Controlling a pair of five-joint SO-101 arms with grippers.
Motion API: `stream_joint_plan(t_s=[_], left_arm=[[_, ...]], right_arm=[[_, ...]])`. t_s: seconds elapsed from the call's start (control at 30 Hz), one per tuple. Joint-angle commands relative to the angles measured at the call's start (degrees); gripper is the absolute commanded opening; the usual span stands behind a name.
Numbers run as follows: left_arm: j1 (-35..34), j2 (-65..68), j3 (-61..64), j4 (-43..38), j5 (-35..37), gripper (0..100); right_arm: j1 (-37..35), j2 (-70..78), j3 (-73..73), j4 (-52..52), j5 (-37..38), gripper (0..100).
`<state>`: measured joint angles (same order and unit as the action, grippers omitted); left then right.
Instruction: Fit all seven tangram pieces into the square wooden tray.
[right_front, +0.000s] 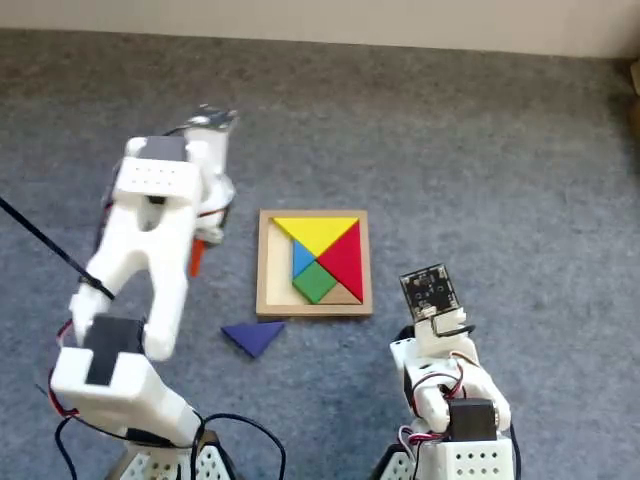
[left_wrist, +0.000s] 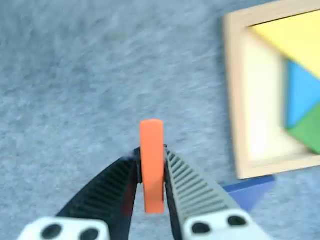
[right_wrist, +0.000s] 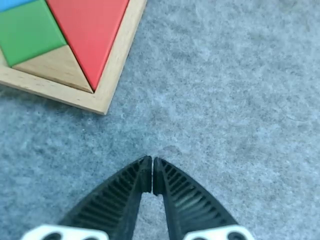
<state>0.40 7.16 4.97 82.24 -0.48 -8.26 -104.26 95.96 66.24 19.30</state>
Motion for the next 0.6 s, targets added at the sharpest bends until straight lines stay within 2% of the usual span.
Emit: stream_joint_plan(t_s=[0.0,0.3,0.43,0.57], left_arm=[[7.6,-3.9,-3.0,0.2,5.3,1],[16.4,0.1,2.6,-15.8,17.1,1],[17.5,2.9,3.5,-20.5,18.4,1],[17.3,4.9,3.6,-21.9,18.4,1]], right_arm=[[0.7,-1.0,6.5,-1.1,0.1,2.4],[0.7,-1.0,6.5,-1.1,0.1,2.4],[0.7,-1.0,6.5,-1.1,0.1,2.4],[0.7,-1.0,6.5,-1.1,0.1,2.4]])
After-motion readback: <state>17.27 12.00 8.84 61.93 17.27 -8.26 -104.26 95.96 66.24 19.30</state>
